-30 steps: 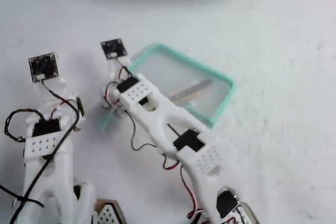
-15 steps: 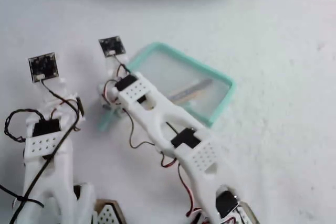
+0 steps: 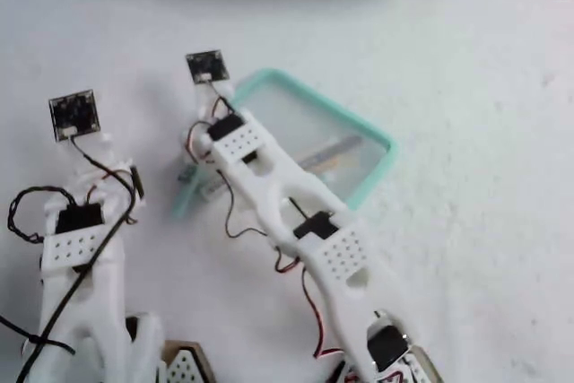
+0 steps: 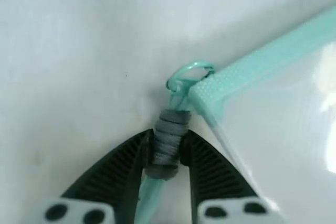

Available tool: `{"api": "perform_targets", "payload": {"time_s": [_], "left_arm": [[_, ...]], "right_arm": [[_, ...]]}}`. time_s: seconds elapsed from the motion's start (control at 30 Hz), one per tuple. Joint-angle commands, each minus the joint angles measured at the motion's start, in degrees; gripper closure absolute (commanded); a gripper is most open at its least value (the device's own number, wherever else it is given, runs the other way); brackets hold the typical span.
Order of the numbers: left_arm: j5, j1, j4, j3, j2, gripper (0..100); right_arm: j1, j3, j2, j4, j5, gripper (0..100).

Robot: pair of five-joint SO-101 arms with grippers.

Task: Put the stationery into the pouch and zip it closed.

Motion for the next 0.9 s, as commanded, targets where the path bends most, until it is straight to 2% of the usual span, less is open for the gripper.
{"api": "perform_targets", "payload": {"time_s": [0.0, 0.43, 0.67, 0.87], "left_arm": [[0.5, 1.7, -1.8, -0.4, -1.9, 98], [0.4, 1.6, -1.8, -0.4, -1.9, 98], [0.4, 1.6, -1.9, -0.4, -1.9, 98], [0.3, 1.7, -1.9, -0.4, -1.9, 98]], "right_arm": [[-0.1, -4.7, -1.2, 4.4, 0.1, 98.2], [3.8, -25.2, -15.7, 27.6, 0.8, 98.2], [8.5, -34.8, -24.1, 36.0, 13.5, 98.2], [11.5, -40.3, -31.8, 43.6, 20.4, 98.2]]}}
